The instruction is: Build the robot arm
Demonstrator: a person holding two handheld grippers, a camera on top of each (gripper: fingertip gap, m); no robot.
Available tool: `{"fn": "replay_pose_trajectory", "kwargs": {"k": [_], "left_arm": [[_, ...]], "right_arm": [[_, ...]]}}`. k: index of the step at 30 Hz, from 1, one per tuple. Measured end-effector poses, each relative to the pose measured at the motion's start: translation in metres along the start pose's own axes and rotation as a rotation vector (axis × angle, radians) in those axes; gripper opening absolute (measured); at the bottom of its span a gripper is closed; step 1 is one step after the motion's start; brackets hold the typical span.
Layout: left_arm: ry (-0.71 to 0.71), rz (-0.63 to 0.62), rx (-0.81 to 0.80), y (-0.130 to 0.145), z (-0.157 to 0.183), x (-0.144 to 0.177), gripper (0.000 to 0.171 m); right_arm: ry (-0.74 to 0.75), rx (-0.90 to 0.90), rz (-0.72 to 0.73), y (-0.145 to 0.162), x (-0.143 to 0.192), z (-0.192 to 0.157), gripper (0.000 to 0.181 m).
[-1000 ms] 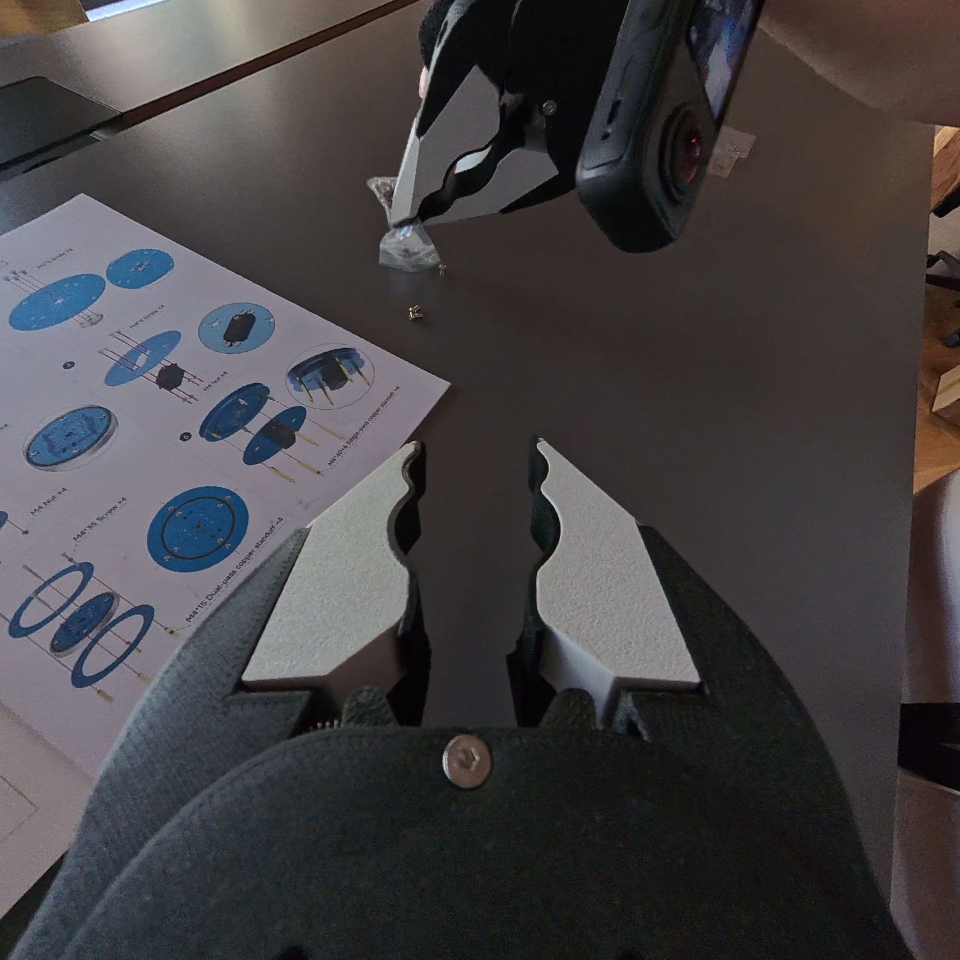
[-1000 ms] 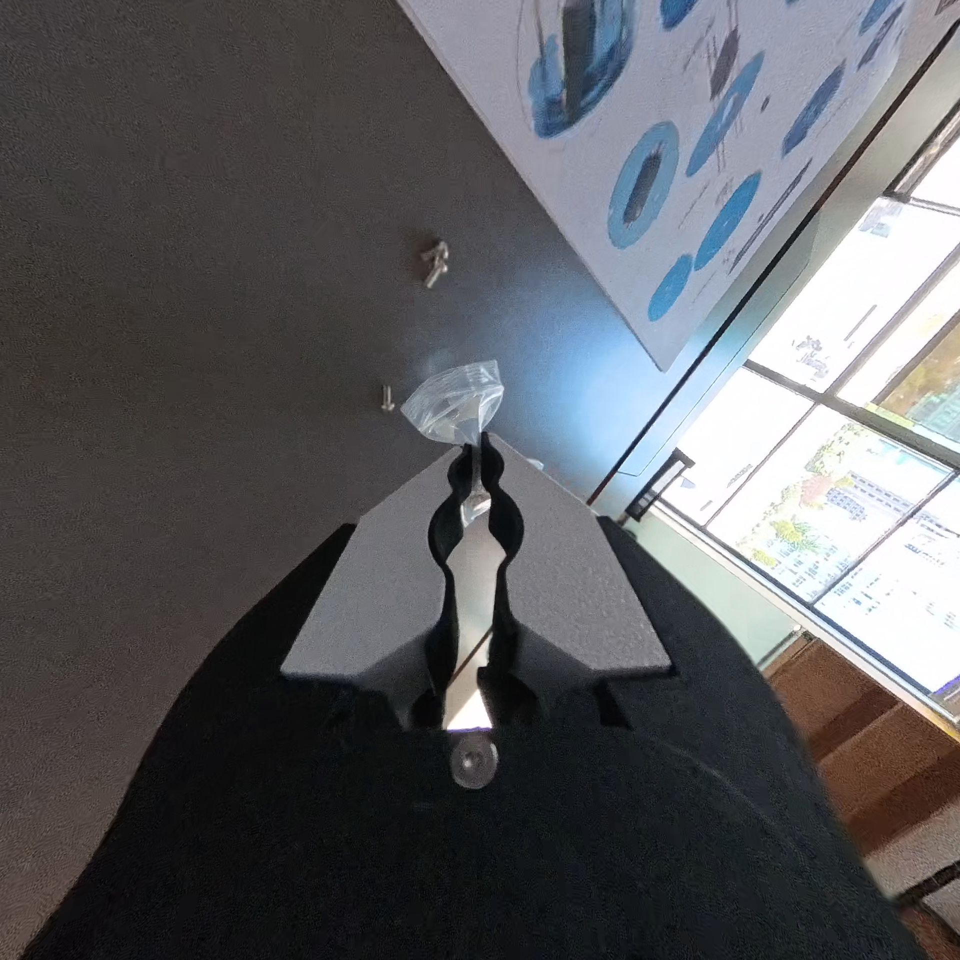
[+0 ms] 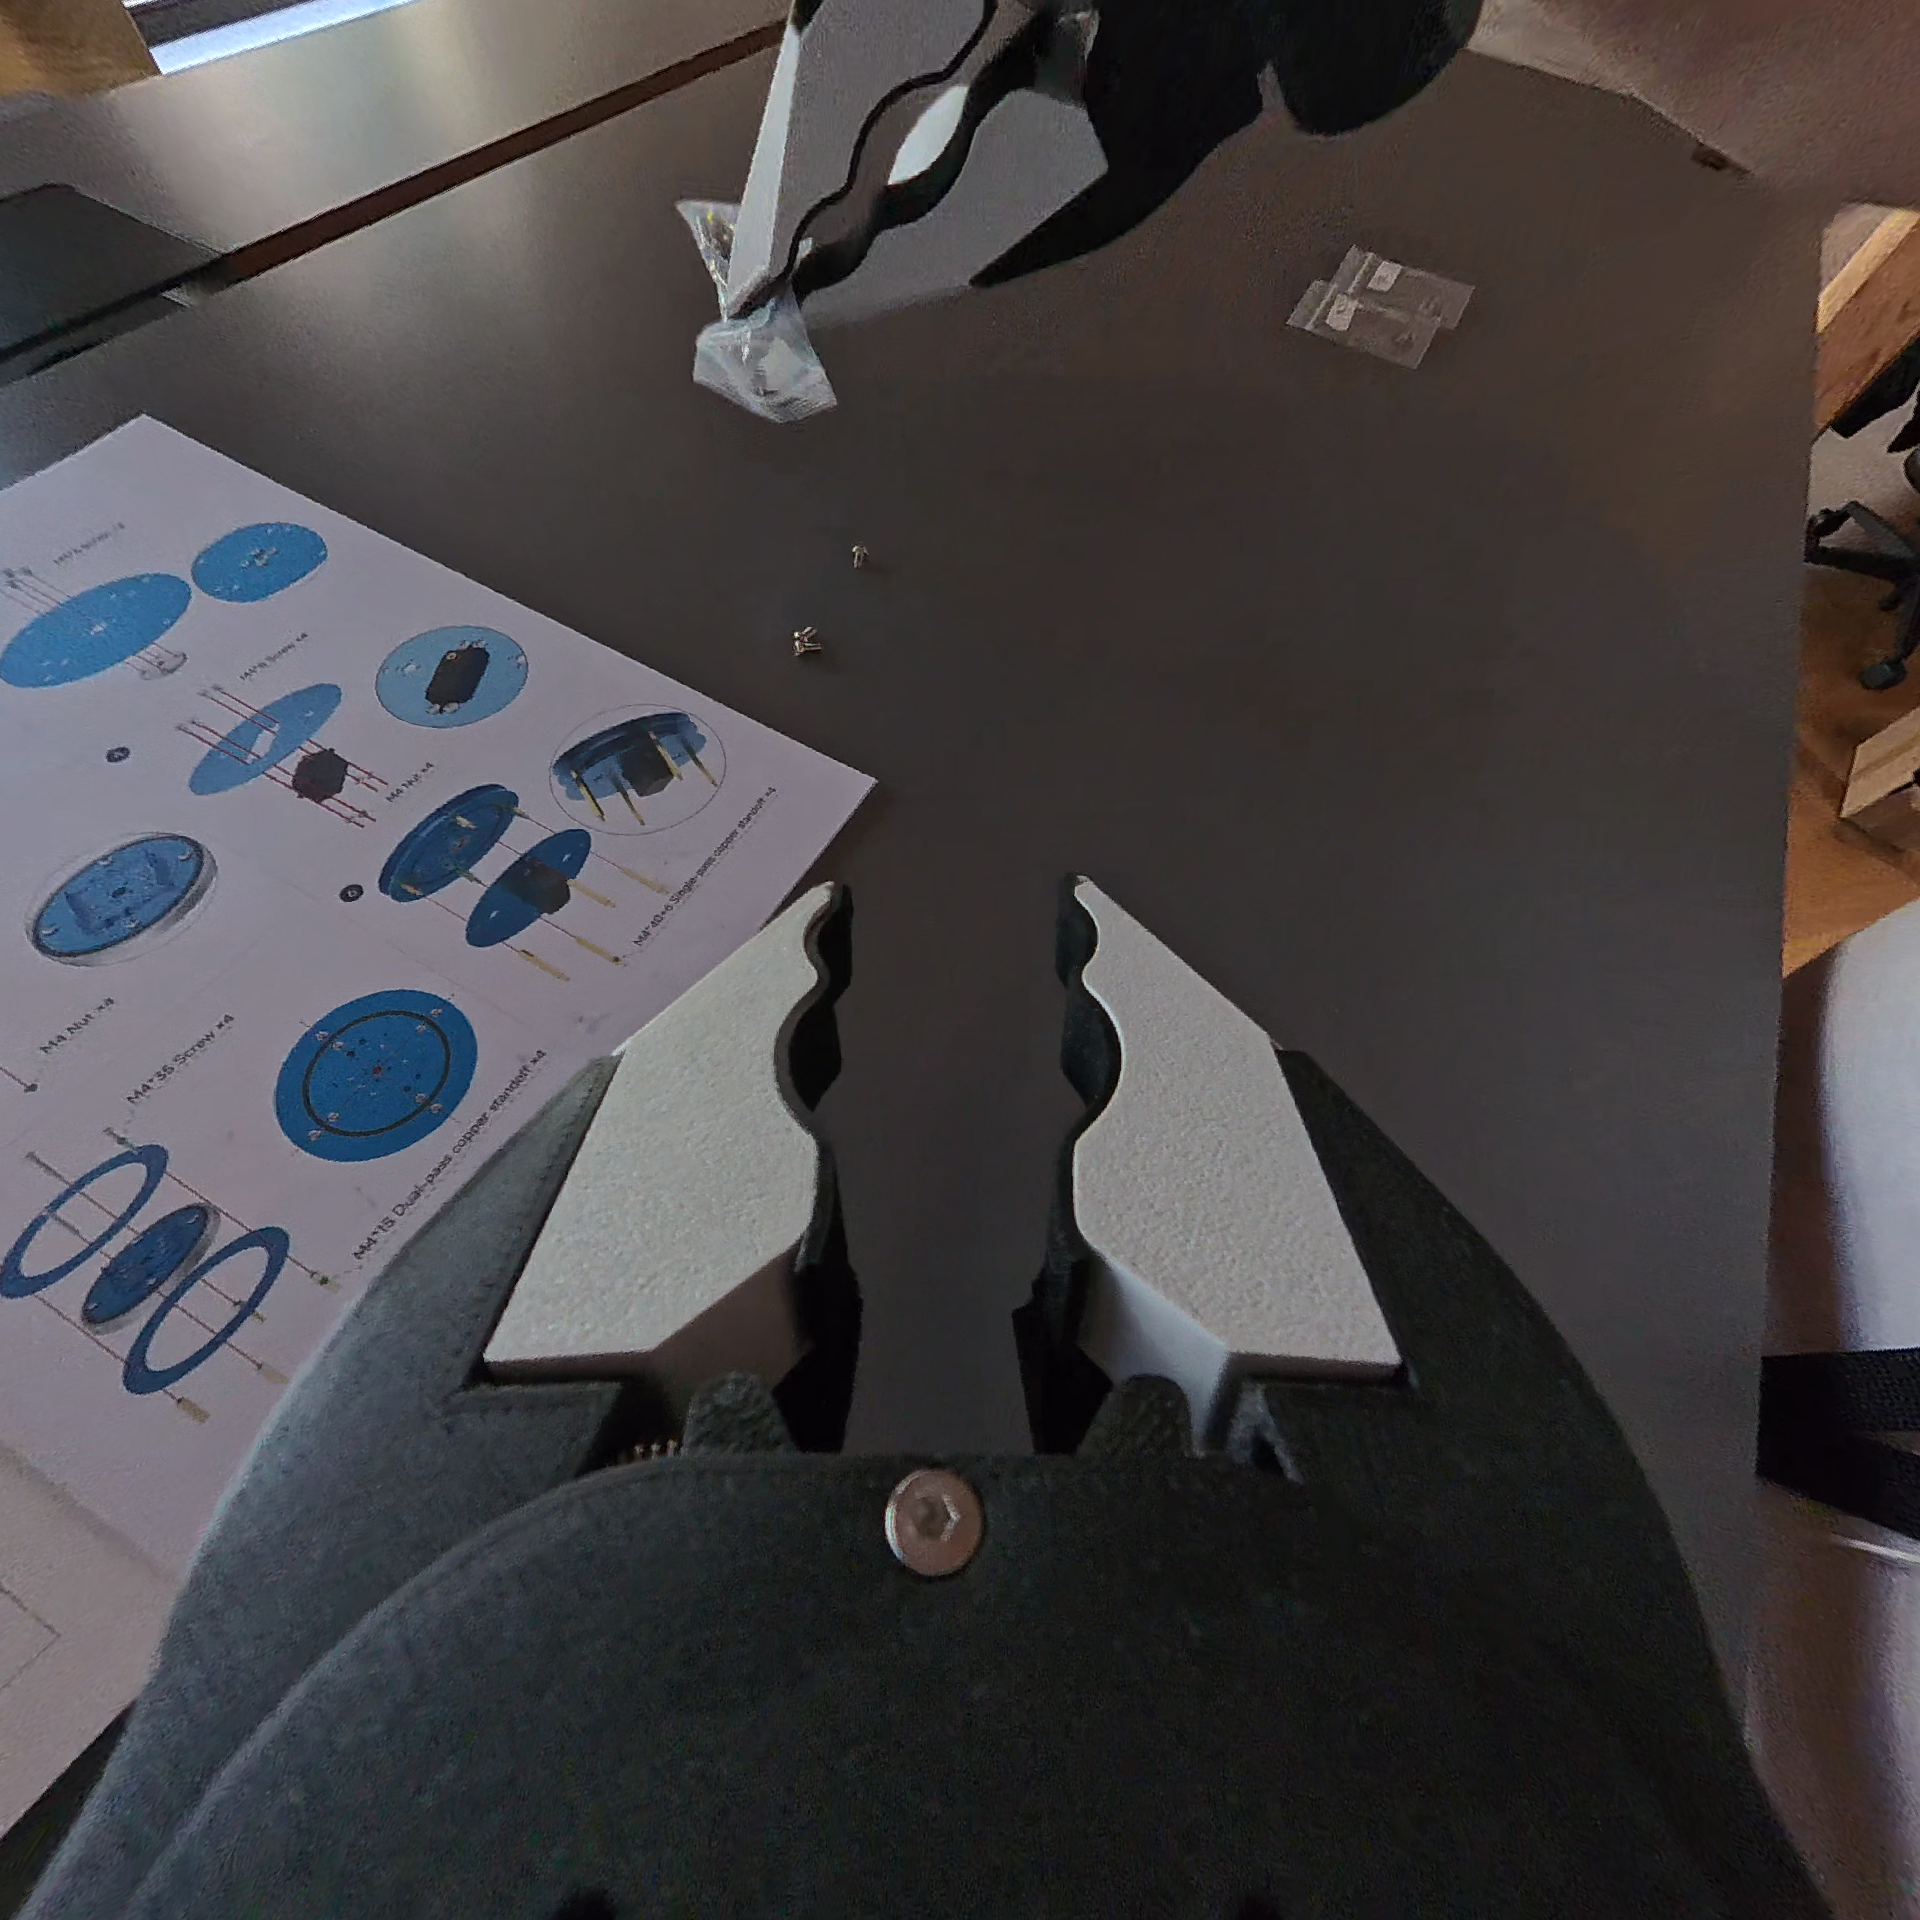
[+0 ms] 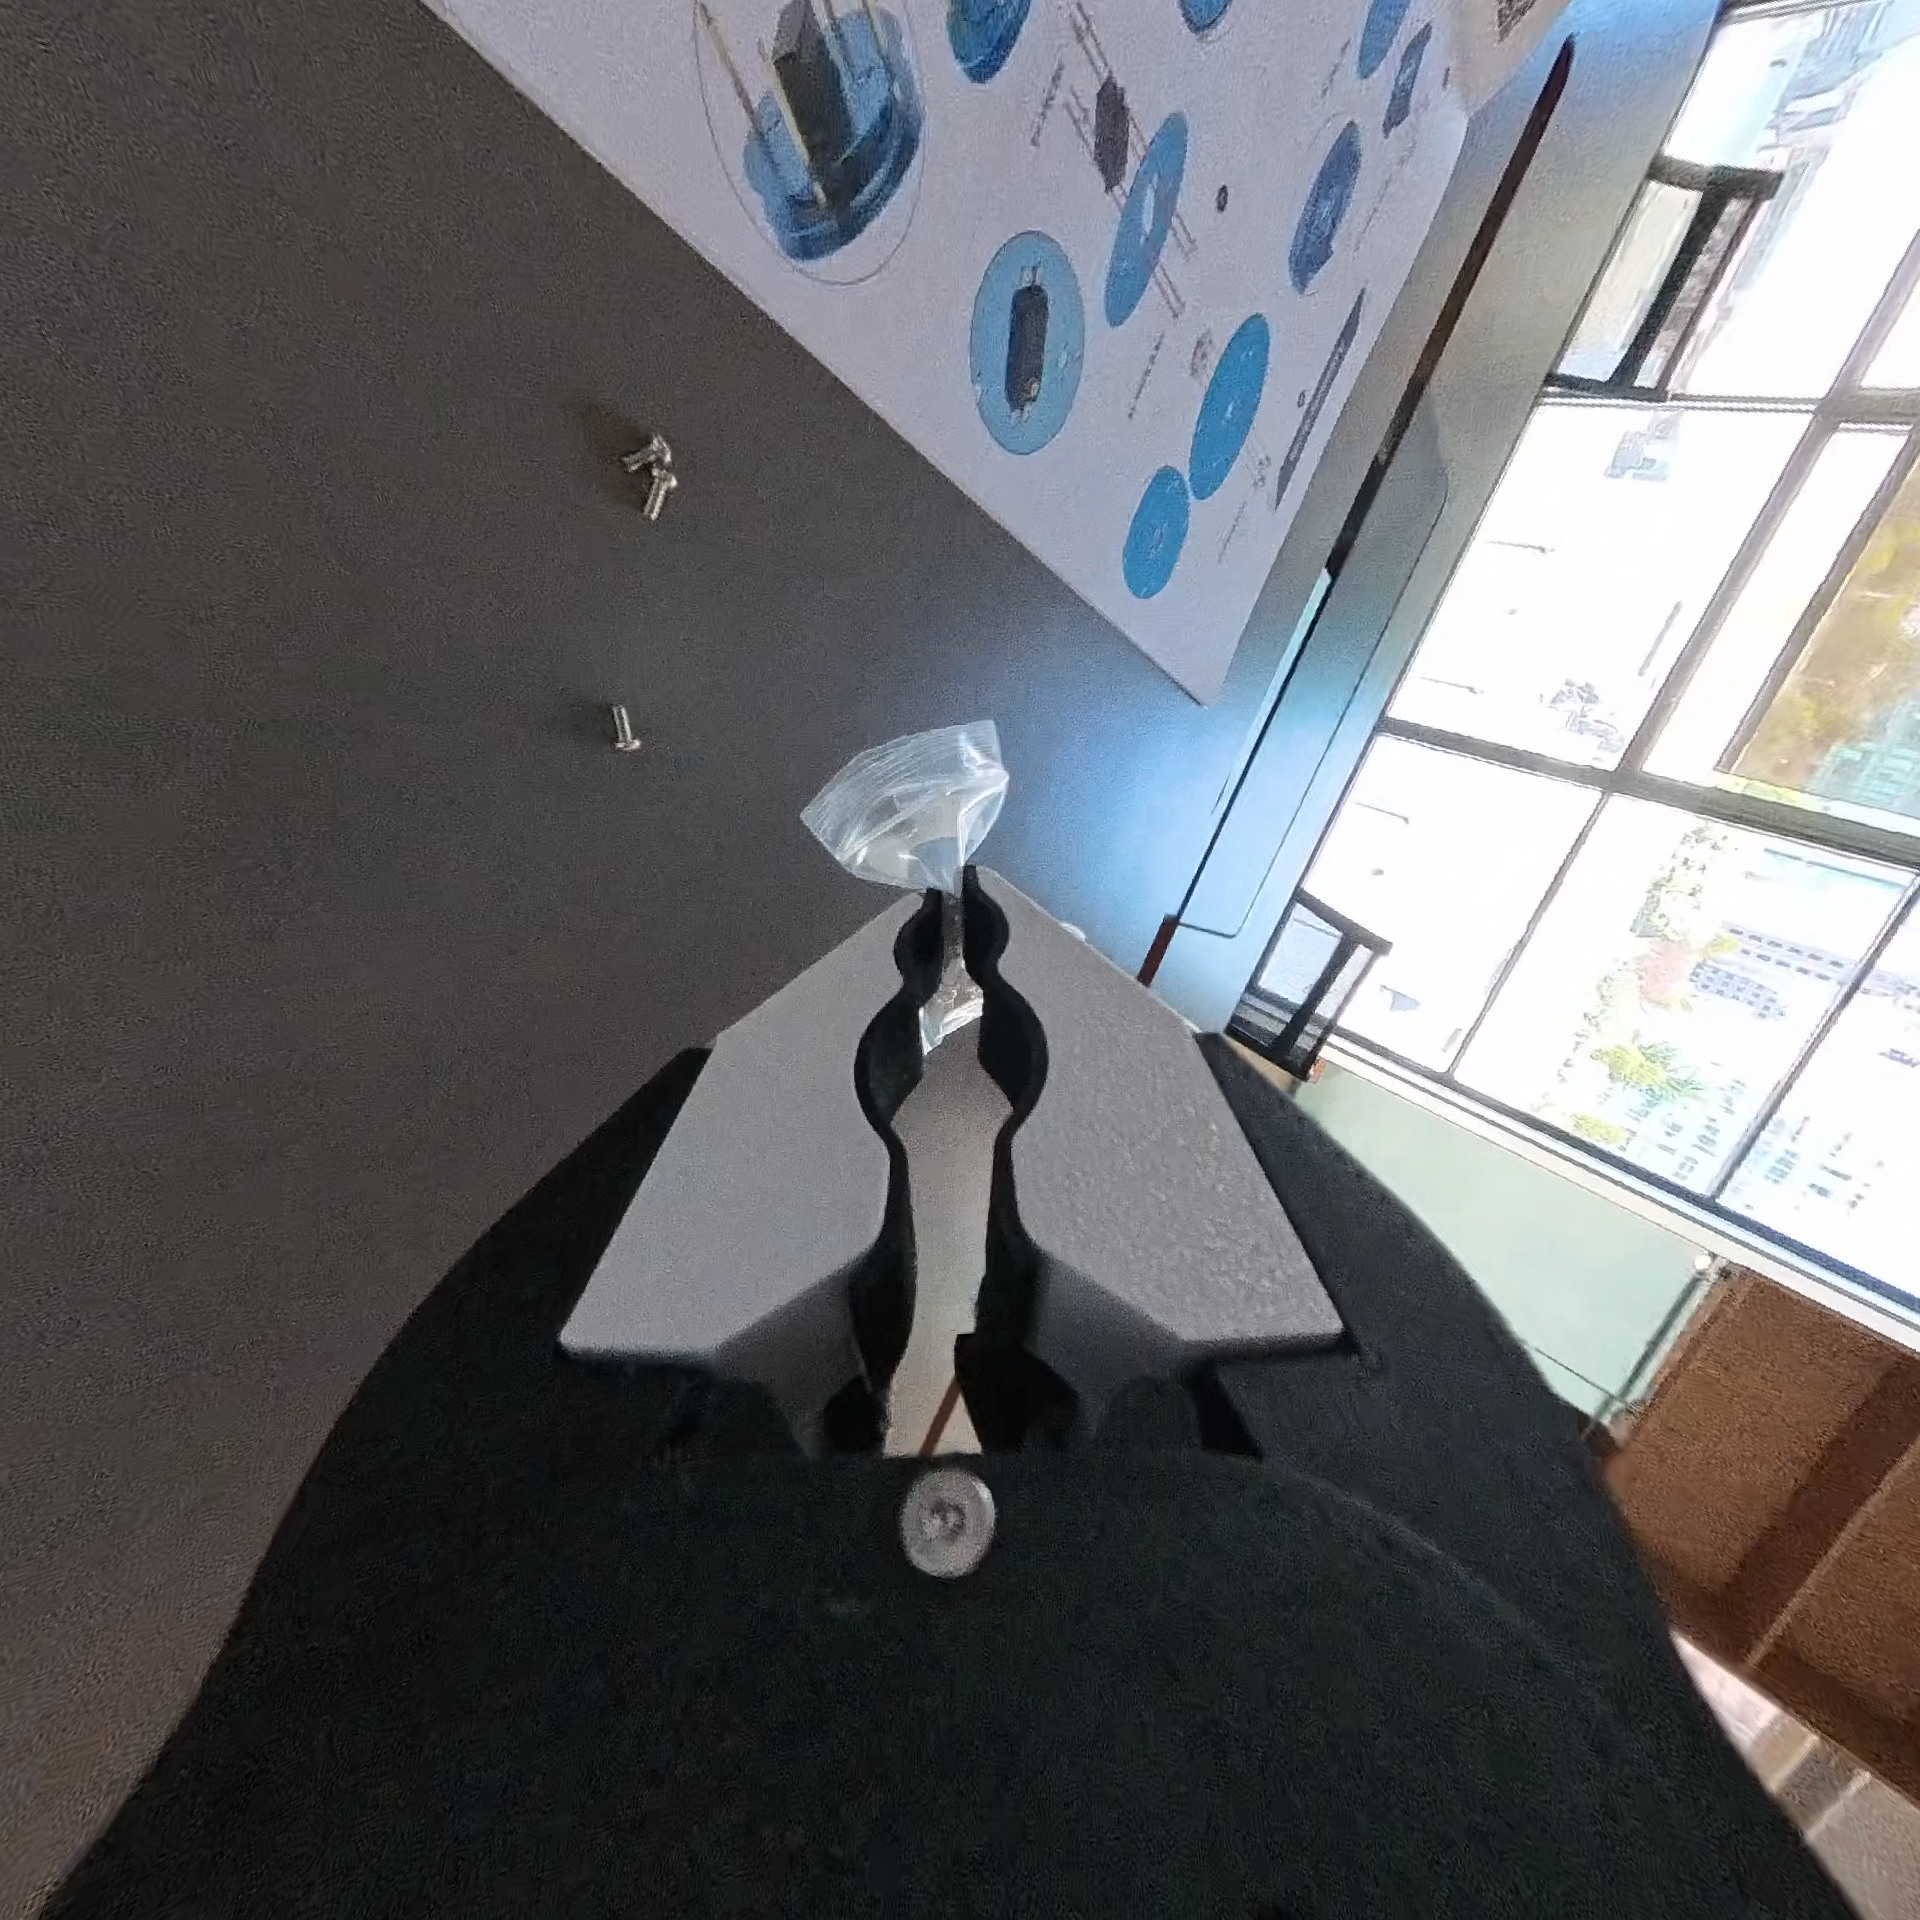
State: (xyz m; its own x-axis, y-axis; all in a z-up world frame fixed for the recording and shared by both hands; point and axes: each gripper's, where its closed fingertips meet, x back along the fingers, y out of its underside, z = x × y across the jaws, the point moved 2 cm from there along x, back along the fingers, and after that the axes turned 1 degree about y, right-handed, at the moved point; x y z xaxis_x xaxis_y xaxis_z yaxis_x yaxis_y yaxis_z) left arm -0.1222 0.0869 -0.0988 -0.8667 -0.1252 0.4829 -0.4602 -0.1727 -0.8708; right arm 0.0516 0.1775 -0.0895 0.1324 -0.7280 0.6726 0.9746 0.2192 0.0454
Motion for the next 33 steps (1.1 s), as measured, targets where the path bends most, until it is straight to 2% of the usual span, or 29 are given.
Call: {"fn": "replay_pose_trajectory", "kwargs": {"k": [3,6,9,12,14,17,19,21,23,25,27,33], "left_arm": [[0.000,-0.008,-0.002,0.002,0.000,-0.002,0.038],[-0.005,-0.019,0.002,0.004,-0.001,-0.004,0.038],[-0.008,-0.025,0.013,0.006,-0.004,-0.004,0.038],[-0.012,-0.023,0.013,0.006,-0.005,-0.004,0.038],[-0.015,-0.025,0.015,0.006,-0.005,-0.003,0.038],[-0.015,-0.019,0.011,0.004,-0.005,-0.003,0.038],[-0.016,-0.018,0.010,0.004,-0.005,-0.002,0.038],[-0.014,-0.013,0.010,0.003,-0.004,-0.002,0.038],[-0.017,-0.016,0.008,0.003,-0.005,-0.002,0.038],[-0.014,-0.011,0.009,0.003,-0.004,-0.001,0.038],[-0.015,-0.013,0.007,0.003,-0.004,-0.002,0.038],[-0.013,-0.021,0.007,0.004,-0.005,-0.003,0.038]], "right_arm": [[0.044,0.082,-0.002,-0.007,0.002,-0.004,0.002],[0.051,0.089,-0.026,0.001,-0.010,-0.014,0.003],[0.107,0.206,-0.040,-0.010,-0.013,-0.021,0.002],[0.112,0.236,-0.092,-0.006,-0.019,-0.023,0.003],[0.134,0.266,-0.040,-0.019,-0.018,-0.023,0.002],[0.151,0.296,-0.092,-0.017,-0.022,-0.020,0.003],[0.154,0.312,-0.044,-0.027,-0.021,-0.022,0.002],[0.147,0.316,-0.096,-0.017,-0.026,-0.021,0.003],[0.160,0.346,-0.073,-0.026,-0.023,-0.023,0.002],[0.126,0.291,-0.044,-0.028,-0.026,-0.027,0.002],[0.112,0.279,-0.092,-0.016,-0.032,-0.027,0.003],[0.068,0.180,-0.045,-0.019,-0.031,-0.030,0.002]]}}
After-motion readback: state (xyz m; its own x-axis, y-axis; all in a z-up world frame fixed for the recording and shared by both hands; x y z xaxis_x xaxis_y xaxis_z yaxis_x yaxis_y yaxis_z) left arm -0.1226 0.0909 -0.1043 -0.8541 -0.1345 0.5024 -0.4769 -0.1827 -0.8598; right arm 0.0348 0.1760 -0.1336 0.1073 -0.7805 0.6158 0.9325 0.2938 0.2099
